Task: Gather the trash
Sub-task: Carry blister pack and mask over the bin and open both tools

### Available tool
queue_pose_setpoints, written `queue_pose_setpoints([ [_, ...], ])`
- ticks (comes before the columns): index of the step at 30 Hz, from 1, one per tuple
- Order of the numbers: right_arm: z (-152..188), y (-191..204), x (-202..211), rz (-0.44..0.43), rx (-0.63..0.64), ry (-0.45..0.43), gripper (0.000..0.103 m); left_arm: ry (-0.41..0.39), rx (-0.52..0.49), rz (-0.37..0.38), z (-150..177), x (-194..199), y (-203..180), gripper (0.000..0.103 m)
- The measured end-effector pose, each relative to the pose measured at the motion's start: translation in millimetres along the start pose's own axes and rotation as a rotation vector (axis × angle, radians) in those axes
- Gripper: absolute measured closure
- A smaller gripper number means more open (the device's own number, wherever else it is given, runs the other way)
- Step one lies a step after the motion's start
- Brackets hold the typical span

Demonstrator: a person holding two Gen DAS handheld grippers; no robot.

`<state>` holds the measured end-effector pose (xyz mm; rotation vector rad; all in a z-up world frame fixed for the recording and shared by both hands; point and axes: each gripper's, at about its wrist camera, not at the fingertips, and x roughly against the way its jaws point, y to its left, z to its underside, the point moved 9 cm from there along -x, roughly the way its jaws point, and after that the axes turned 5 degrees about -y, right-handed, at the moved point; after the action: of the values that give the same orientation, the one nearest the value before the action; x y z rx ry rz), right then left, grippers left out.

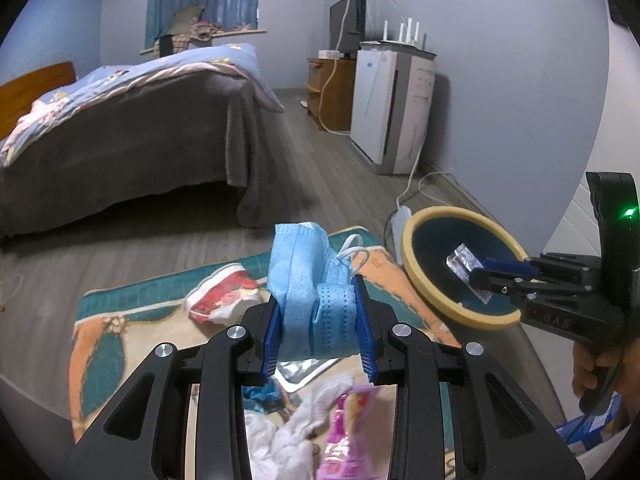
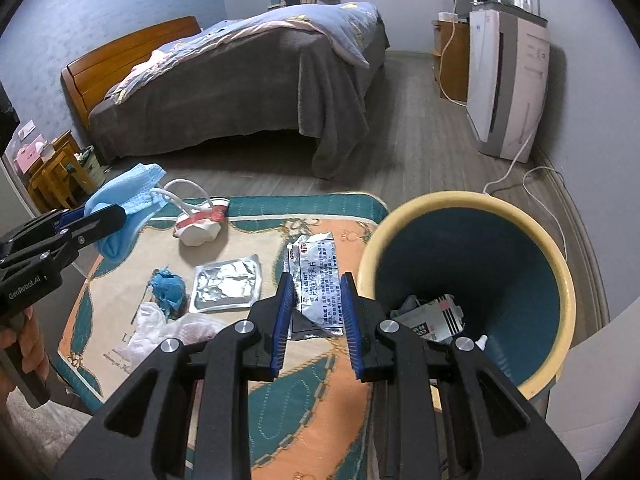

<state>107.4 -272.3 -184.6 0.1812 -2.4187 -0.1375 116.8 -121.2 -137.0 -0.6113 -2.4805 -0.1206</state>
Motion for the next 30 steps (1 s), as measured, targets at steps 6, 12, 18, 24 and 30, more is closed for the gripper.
queue_pose_setpoints([
  [6,4.6,-18.0,4.9,0.010,-0.017,0.001,0.079,0.002,-0.009,0.015,-6.2,-11.0,-11.9,0.069],
  [12,5.2,-37.0,11.7,0.024,-0.032,-0.011,0.079,-0.022,0.021,0.031,-23.0,-12.6,-16.3,0.069],
  [18,5.6,-58.9,18.9,0.047,-0.058,-0.021,0.079,-0.025,0.043,0.042,-30.8,-19.6,-25.8,0.069],
  [24,12.0,-82.8,22.5,0.068,-0.090,-0.018,0.079,0.002,0.008,0.067,-23.3,-30.4,-48.7,0.069],
  [30,19.6,-100.9,24.0,0.089,-0.106,-0.011,0.079,0.020,-0.022,0.095,-19.7,-42.8,-73.7,0.069],
])
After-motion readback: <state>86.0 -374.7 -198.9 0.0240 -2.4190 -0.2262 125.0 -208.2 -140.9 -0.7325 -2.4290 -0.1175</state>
